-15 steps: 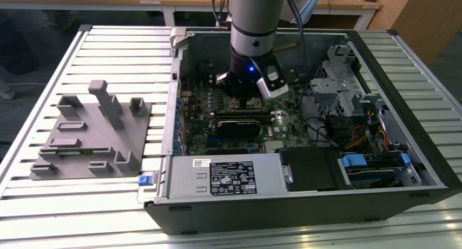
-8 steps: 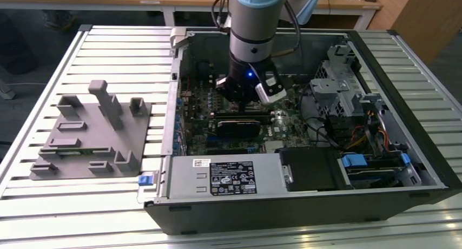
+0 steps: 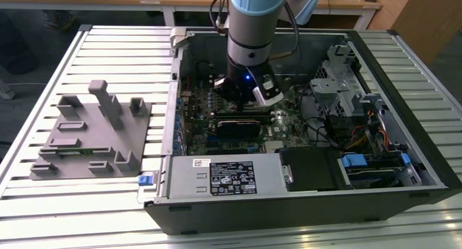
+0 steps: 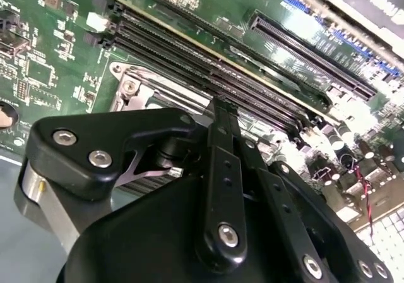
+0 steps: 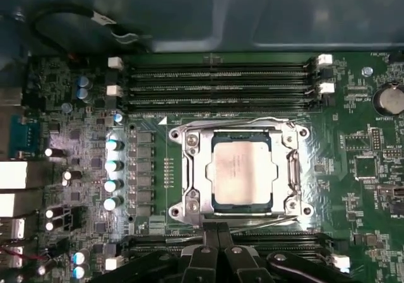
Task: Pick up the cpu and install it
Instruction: 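Install the second cpu locking lever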
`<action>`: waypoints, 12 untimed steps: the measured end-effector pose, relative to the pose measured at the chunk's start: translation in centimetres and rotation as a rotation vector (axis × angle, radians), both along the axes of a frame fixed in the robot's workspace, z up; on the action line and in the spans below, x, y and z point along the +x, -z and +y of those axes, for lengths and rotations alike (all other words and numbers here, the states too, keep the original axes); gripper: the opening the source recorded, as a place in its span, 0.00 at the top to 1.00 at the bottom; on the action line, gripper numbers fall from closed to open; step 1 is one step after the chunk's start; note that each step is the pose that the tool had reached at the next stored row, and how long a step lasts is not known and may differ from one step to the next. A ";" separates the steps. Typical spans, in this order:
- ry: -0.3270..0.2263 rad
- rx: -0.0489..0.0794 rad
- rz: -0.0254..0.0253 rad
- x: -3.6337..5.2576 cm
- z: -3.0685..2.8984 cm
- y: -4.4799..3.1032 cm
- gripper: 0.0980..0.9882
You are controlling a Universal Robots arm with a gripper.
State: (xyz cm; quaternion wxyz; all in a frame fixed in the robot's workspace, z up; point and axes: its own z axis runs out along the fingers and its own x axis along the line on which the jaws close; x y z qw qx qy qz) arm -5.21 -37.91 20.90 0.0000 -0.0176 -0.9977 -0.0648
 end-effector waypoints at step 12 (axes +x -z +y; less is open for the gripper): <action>0.000 0.027 0.0000 -1.21 -1.49 0.07 0.99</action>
